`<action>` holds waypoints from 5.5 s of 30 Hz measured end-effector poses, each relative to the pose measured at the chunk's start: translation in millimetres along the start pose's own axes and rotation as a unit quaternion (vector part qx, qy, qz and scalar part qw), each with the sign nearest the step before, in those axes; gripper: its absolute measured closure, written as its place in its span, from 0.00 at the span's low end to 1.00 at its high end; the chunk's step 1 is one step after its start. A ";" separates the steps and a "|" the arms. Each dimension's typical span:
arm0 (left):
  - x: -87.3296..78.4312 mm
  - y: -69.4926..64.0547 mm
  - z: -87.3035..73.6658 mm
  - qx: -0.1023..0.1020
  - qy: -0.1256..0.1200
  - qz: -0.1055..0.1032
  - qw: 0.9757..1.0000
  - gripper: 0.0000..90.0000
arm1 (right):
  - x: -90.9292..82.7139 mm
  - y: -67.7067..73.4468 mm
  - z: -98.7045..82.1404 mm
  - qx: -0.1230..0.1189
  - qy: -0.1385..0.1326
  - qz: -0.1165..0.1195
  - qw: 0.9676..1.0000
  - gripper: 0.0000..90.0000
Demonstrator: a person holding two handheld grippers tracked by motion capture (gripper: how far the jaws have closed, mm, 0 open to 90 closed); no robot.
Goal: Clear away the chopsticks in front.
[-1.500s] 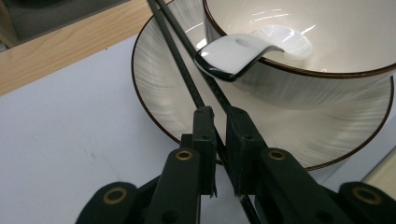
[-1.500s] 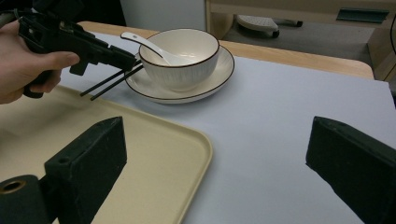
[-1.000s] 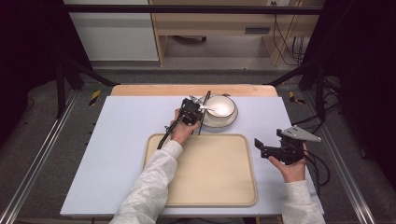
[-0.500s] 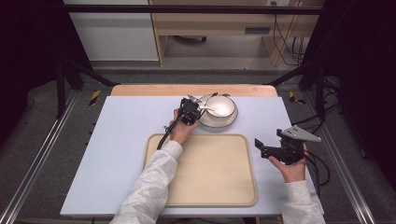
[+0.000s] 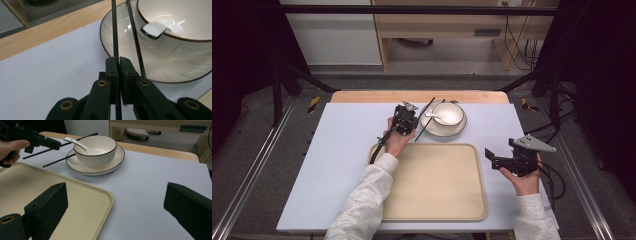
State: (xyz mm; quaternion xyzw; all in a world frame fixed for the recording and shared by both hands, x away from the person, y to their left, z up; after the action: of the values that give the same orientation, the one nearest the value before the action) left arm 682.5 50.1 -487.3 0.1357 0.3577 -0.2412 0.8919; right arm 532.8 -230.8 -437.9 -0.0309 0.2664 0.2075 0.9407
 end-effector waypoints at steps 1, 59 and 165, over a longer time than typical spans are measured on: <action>-3.1 1.6 -1.8 -0.001 -0.001 0.003 1.000 0.95 | -0.3 0.5 0.2 0.003 -0.001 0.001 1.000 0.06; -153.1 -17.8 -184.6 -0.167 -0.054 0.080 0.981 0.95 | -0.9 6.6 -1.3 0.001 0.001 0.002 1.000 0.06; 15.5 -29.4 10.1 0.066 0.008 0.000 0.998 0.52 | -0.8 0.6 -1.5 0.004 0.000 0.000 1.000 0.06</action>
State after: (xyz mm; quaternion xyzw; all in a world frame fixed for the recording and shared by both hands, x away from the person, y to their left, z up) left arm 682.5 15.9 -493.1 0.1958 0.3478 -0.2635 0.8782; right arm 531.3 -230.8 -438.7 -0.0275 0.2673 0.2063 0.9409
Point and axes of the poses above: each handheld gripper's, and its own axes: x roughly forward along the jaws, z roughly out of its top, y roughly to its left, the point moved 9 cm from there along x, roughly forward along the jaws, and after that the axes turned 6 degrees about y, right-handed, at the moved point
